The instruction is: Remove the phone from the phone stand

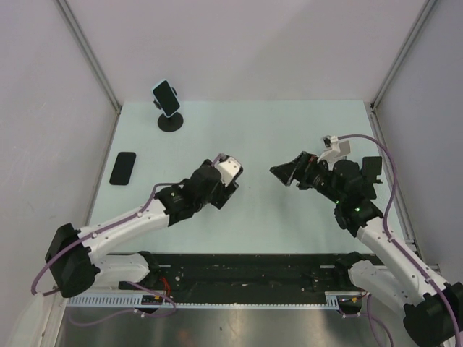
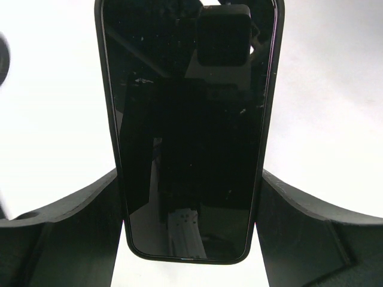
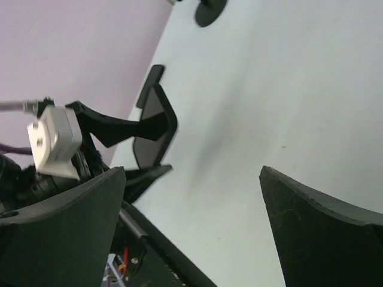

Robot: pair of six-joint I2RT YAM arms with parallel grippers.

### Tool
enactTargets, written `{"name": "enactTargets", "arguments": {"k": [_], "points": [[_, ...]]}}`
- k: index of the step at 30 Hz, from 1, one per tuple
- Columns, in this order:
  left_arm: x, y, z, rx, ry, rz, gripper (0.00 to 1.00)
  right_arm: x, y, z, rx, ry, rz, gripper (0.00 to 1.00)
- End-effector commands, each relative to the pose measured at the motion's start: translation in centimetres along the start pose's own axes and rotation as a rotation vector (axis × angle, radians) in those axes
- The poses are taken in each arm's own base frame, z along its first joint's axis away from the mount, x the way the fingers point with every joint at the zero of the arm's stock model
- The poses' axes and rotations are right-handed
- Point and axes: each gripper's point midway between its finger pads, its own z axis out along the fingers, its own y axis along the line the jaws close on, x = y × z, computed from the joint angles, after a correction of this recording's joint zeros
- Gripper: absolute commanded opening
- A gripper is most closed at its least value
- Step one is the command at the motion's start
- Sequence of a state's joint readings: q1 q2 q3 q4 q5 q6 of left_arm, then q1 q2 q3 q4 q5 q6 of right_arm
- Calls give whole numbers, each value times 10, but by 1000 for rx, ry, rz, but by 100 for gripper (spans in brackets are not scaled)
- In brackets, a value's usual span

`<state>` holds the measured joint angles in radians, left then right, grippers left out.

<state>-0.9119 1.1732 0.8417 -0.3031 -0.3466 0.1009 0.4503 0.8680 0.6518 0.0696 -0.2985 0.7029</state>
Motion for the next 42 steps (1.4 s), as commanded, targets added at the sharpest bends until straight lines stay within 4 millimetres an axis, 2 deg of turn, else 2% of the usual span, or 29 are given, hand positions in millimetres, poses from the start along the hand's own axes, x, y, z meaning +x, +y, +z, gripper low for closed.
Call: {"name": "enactTargets", "arguments": {"k": [1, 2, 3, 5, 6, 8, 9, 11, 12, 14, 15, 17, 18, 21, 23, 24, 25, 30, 35, 42], "points": [[-17, 64, 3, -168, -12, -163, 3, -15, -25, -21, 119, -45, -72, 100], [-12, 71, 5, -177, 8, -186, 4, -14, -32, -24, 146, -37, -73, 100], [-3, 91, 8, -212, 32, -229, 4, -15, -37, -27, 165, -40, -85, 100], [3, 105, 15, -217, 58, -274, 4, -19, -47, -34, 201, -50, -90, 100], [9, 124, 16, -255, 72, -310, 4, -20, -49, -35, 207, -48, -98, 100], [24, 137, 26, -271, 124, -336, 4, -19, -53, -38, 216, -41, -98, 100], [33, 157, 27, -312, 145, -374, 5, -19, -53, -38, 215, -39, -101, 100], [50, 174, 37, -331, 197, -421, 5, -16, -53, -38, 210, -24, -104, 100], [59, 189, 38, -343, 206, -488, 4, -14, -53, -37, 206, -14, -101, 100], [77, 203, 44, -369, 251, -519, 4, -10, -51, -36, 188, 8, -98, 100], [84, 222, 41, -415, 263, -538, 5, -8, -52, -36, 185, 17, -97, 100], [95, 241, 41, -462, 299, -522, 7, -4, -51, -36, 176, 30, -89, 100], [110, 252, 43, -489, 336, -530, 9, -4, -51, -36, 174, 31, -87, 100], [126, 277, 43, -545, 385, -525, 11, -1, -47, -34, 151, 44, -80, 100], [131, 287, 43, -547, 399, -517, 11, -2, -45, -34, 142, 41, -73, 100], [140, 288, 48, -535, 418, -528, 12, -2, -44, -34, 138, 42, -65, 100], [135, 288, 53, -505, 407, -527, 13, -1, -44, -33, 136, 47, -59, 100], [166, 303, 56, -499, 453, -597, 17, -1, -40, -29, 114, 53, -25, 100], [189, 305, 58, -505, 503, -631, 18, 0, -40, -25, 108, 61, -6, 99], [209, 303, 63, -495, 553, -645, 31, 5, -34, -20, 76, 87, 23, 99]]}}
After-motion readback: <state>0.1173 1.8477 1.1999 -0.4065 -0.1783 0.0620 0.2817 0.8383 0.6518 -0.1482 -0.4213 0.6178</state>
